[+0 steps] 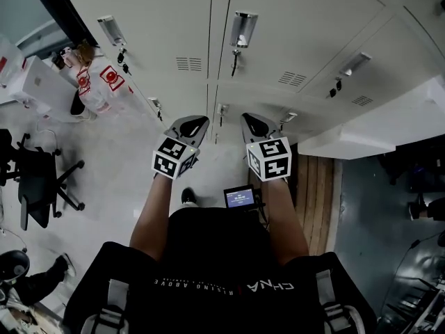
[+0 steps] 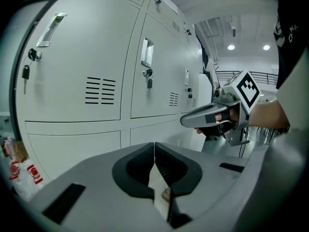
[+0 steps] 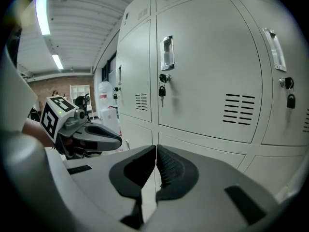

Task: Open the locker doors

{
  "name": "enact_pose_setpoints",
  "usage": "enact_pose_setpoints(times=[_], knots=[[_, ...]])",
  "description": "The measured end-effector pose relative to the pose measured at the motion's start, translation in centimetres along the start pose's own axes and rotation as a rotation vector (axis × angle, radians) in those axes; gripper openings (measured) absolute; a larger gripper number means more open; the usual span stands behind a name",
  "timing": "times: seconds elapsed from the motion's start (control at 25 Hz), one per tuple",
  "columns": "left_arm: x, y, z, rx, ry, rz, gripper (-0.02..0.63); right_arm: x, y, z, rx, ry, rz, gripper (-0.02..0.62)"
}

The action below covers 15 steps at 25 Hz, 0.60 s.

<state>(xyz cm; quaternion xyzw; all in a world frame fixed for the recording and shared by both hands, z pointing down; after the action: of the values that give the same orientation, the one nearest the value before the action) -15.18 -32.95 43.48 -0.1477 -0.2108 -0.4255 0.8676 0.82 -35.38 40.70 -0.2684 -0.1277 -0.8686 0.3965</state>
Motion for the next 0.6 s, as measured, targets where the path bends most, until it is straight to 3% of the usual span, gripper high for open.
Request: enact_pose_setpoints(times=[0.6], knots=[[1.5, 0.6, -0.1, -0.014, -0.014, 0.020, 0.021, 0.4, 0.6, 0.5, -0.005, -0.010, -0.018, 0.031]])
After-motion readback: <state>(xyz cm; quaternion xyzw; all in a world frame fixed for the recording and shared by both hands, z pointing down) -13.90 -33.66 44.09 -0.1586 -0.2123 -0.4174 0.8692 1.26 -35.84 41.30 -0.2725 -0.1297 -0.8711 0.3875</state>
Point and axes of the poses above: the fingertips, and each gripper's own axes: x forward along the fingers, y to its right, z out of its underside, the point moved 6 cm from there along -x, backward along the fingers, and after that the axes turned 9 degrees about -y, right-handed, at the moved point
